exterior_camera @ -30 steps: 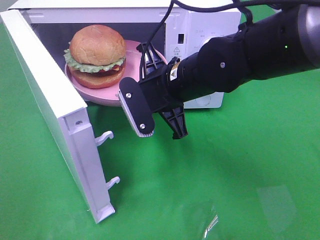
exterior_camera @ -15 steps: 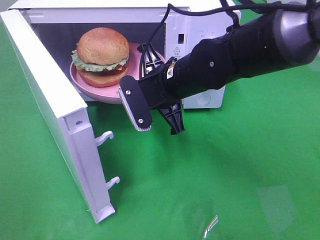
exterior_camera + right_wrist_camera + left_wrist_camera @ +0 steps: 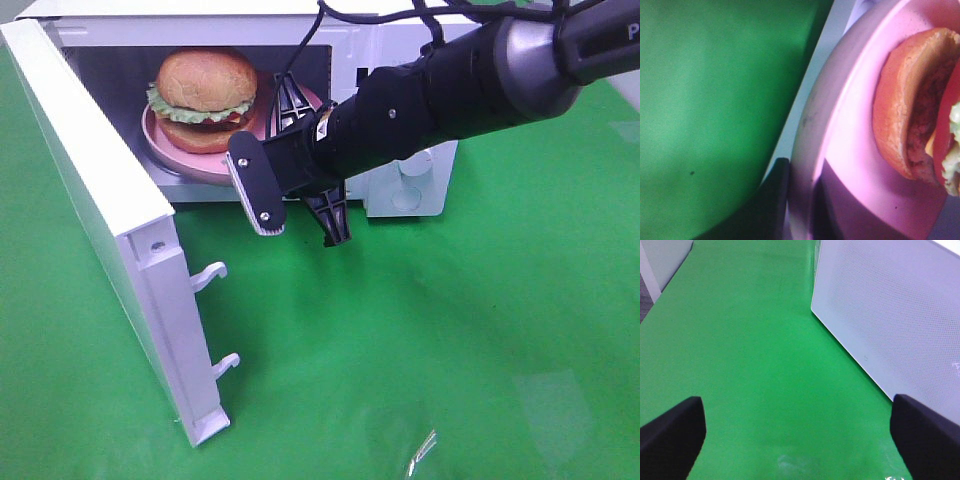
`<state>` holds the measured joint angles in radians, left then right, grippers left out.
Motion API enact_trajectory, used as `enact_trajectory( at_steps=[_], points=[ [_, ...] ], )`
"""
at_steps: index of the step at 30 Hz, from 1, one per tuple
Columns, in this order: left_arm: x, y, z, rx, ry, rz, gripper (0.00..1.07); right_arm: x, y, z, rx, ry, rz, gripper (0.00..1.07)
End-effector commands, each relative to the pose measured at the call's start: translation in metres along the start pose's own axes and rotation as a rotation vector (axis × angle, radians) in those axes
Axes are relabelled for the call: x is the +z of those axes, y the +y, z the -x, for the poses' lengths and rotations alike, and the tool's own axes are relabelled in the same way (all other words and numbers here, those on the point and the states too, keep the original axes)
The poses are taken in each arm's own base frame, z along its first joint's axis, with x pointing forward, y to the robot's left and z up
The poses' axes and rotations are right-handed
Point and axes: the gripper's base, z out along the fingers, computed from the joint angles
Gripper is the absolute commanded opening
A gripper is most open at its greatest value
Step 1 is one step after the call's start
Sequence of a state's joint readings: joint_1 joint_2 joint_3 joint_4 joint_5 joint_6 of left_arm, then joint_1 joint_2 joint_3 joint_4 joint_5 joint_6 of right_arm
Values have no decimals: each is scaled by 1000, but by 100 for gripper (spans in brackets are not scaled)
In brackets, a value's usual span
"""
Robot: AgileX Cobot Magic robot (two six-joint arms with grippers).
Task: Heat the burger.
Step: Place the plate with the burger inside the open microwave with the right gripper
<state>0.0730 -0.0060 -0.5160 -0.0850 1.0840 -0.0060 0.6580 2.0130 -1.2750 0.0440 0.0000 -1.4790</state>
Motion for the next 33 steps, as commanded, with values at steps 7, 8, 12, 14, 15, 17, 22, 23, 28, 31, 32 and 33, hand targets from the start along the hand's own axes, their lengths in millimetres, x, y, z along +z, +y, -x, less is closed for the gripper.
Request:
enact_trajectory(
  at_steps=[7,8,12,14,15,17,22,23,28,31,32,33],
  points=[
    [-2,-1,0,-11,-32,-7,92,11,-27,2,12,-10,-97,7],
    [-2,-1,0,-11,-32,-7,92,11,-27,2,12,-10,-97,7],
    [-2,-1,0,-11,-32,-7,92,16,-30,3,15,-11,-100,7],
    [-2,-1,0,-11,-32,-7,92,17,-34,3,26,-13,-110,7],
    [-2,-1,0,-11,-32,-7,92,17,-34,3,26,-13,-110,7],
    [-2,-1,0,-11,-32,-7,92,17,-35,3,29,-14,-116,7],
    [-2,-1,0,-11,-32,-7,92,23,-37,2,43,-13,-116,7],
    [-2,-1,0,-11,-32,-7,92,23,-37,2,43,-13,-116,7],
    [-2,-1,0,-11,-32,-7,92,34,-37,2,61,-14,-115,7],
    [-2,-1,0,-11,-32,-7,92,36,-38,-3,68,-6,-121,7],
    [-2,-1,0,-11,-32,-7,92,36,-38,-3,68,-5,-120,8],
    [-2,-1,0,-11,-32,-7,92,36,-38,-3,68,-5,-120,8]
  ],
)
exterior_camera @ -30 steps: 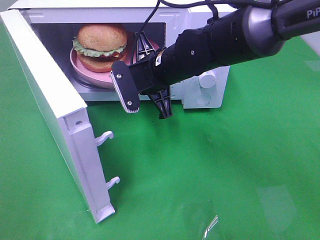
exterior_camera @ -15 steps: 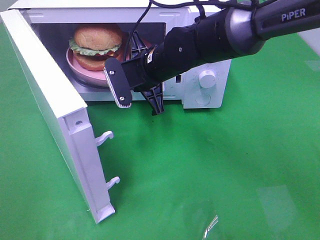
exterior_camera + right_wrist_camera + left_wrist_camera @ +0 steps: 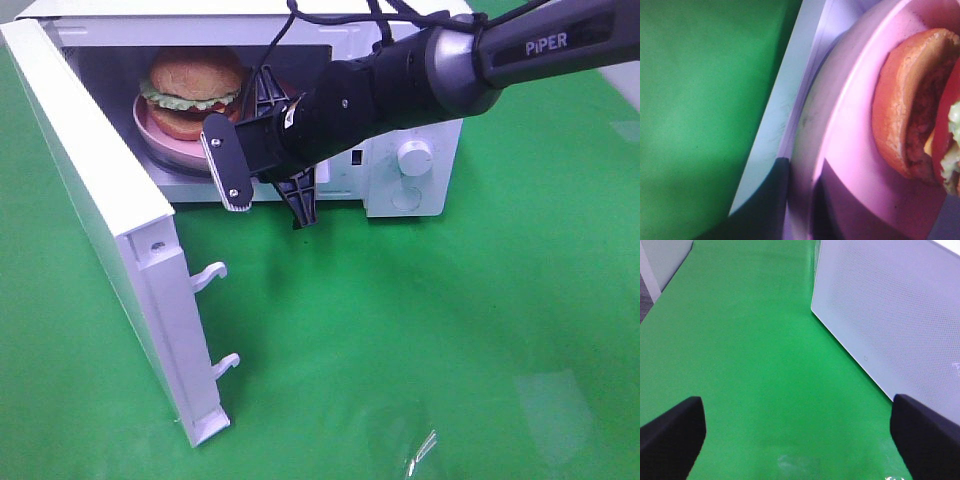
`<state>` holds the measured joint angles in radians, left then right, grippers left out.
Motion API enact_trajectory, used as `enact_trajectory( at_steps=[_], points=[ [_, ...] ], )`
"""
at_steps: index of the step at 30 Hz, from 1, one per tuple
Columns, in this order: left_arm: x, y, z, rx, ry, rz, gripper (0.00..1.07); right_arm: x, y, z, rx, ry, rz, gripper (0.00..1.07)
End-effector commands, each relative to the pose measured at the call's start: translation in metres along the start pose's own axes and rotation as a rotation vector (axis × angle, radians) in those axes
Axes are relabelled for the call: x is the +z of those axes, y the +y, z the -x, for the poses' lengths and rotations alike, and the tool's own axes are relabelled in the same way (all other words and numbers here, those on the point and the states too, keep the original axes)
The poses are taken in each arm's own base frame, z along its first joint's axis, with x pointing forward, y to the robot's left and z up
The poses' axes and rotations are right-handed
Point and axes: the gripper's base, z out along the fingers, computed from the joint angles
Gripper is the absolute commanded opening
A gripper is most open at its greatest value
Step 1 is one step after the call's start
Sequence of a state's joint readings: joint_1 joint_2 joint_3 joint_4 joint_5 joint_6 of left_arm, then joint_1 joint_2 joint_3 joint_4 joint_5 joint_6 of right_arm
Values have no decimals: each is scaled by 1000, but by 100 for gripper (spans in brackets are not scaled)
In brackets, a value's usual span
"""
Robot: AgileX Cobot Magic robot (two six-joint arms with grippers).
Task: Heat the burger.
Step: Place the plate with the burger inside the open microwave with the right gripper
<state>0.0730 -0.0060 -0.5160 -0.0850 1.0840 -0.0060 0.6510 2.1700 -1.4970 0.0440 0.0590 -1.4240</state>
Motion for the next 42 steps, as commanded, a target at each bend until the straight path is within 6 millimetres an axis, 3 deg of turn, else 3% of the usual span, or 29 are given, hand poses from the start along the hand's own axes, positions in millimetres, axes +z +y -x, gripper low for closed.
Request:
enact_trajectory(
  at_steps=[1,12,33,42],
  points=[
    [-2,-1,0,-11,-32,-7,92,-6,-21,-3,12,-7,-113,8],
    [-2,-1,0,-11,-32,-7,92,-4,-21,-13,-10,12,-111,9],
    [-2,-1,0,-11,-32,-7,92,10,-20,-13,16,9,-111,12],
    [-2,-1,0,-11,-32,-7,92,10,-20,-13,16,10,-110,22]
  ],
)
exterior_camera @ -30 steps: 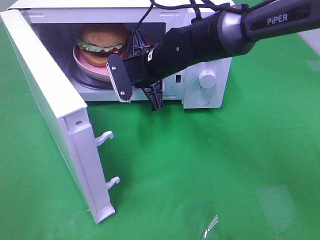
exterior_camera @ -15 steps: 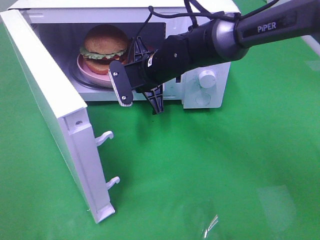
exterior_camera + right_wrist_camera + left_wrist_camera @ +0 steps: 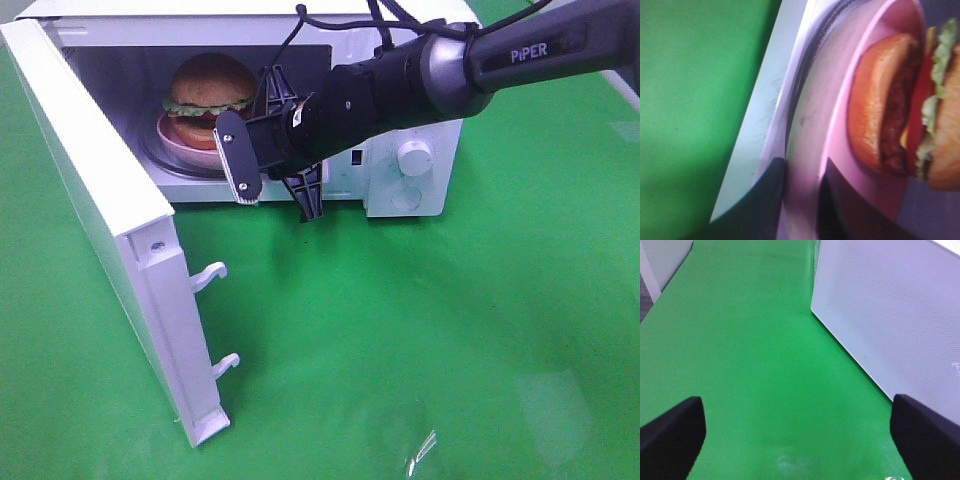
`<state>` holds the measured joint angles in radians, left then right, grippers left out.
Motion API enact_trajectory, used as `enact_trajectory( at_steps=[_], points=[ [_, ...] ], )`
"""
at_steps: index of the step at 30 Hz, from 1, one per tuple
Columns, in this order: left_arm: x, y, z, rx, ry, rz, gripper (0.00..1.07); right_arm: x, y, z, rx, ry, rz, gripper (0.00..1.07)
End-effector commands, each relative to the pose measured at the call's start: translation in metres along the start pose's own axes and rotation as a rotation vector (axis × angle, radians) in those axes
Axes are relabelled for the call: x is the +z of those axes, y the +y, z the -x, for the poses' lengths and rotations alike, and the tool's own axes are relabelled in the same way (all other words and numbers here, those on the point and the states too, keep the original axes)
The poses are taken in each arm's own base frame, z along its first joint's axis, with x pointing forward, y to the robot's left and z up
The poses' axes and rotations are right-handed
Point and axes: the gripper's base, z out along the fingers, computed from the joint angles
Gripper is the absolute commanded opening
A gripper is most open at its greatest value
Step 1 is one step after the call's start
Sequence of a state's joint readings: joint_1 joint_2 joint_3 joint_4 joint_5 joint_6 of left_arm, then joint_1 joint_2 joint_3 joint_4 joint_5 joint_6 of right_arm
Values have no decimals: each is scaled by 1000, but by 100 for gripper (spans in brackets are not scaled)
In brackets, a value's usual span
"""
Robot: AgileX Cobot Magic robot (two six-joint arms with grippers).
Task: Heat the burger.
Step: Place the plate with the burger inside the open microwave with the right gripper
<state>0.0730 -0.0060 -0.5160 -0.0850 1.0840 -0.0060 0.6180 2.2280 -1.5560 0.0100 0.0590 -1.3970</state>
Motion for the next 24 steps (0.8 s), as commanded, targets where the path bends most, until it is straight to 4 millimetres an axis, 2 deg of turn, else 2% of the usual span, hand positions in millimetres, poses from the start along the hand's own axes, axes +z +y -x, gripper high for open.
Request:
enact_trajectory(
  at_steps=[1,6,18,24],
  points=[
    [-2,-1,0,-11,-32,-7,92,-6,-18,3,8,-17,-93,27],
    [-2,-1,0,-11,-32,-7,92,-6,-15,3,8,-12,-65,36],
    [-2,-1,0,-11,-32,-7,92,-9,-10,3,8,0,12,38],
    [-2,-1,0,-11,-32,-7,92,-16,-12,3,8,1,12,44]
  ],
)
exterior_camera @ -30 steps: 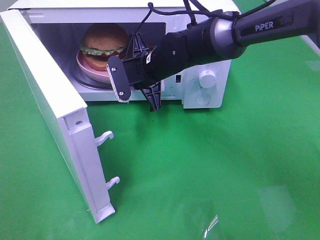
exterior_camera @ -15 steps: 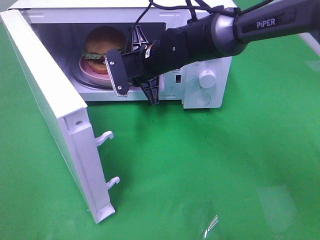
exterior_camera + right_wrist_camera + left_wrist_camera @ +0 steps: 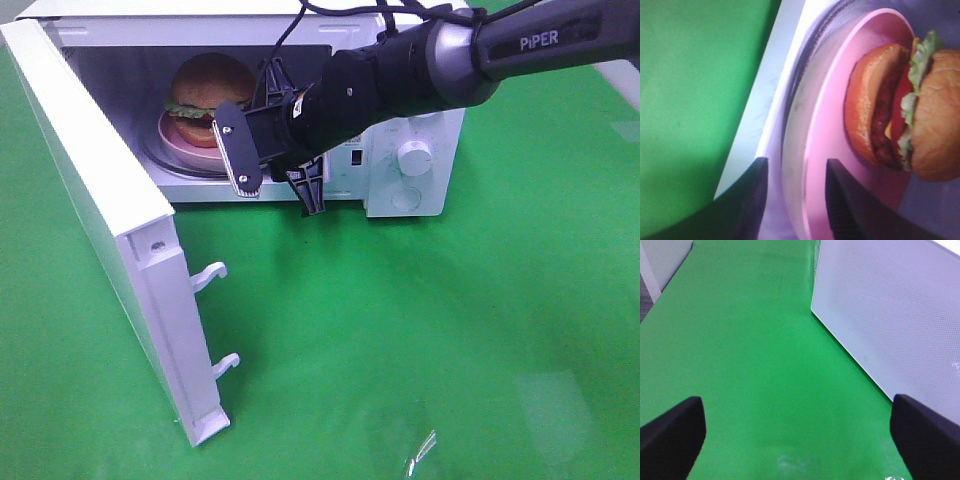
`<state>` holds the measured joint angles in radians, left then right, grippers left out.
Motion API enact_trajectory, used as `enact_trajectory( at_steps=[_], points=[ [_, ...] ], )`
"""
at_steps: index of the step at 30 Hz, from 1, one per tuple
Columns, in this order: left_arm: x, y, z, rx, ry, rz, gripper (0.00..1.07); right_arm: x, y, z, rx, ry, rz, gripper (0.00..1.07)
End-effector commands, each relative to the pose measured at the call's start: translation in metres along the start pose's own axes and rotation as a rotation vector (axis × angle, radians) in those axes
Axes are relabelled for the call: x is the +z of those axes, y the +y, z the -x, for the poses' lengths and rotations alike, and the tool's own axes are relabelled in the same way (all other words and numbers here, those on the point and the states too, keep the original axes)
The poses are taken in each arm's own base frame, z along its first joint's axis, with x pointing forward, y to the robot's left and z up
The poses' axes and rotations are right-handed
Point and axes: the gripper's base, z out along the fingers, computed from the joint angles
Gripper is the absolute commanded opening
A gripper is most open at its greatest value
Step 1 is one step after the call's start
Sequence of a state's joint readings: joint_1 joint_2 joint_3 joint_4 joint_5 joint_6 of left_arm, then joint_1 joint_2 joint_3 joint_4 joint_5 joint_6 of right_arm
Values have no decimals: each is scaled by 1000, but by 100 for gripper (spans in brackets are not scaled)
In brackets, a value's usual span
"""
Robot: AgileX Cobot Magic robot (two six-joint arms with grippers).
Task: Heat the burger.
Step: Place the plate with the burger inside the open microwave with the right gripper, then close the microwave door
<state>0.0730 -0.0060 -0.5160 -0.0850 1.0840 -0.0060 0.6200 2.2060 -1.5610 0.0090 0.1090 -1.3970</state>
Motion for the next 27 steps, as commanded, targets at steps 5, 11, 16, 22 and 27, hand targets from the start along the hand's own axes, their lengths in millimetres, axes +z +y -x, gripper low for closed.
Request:
enact_trajectory(
  at_steps=[5,11,16,22,27],
  points=[
    [-2,-1,0,-11,-32,-7,92,-19,-5,1,39,2,1,55],
    [-2,-1,0,-11,-32,-7,92,-28,-3,0,39,5,11,61],
    [-2,-1,0,-11,-32,-7,92,-43,3,-1,37,4,10,63],
    [-2,-1,0,-11,-32,-7,92,-58,7,-1,46,-2,-16,63],
    [-2,-1,0,-11,-32,-7,92,-79,14,-3,128,-9,-40,66]
  ],
)
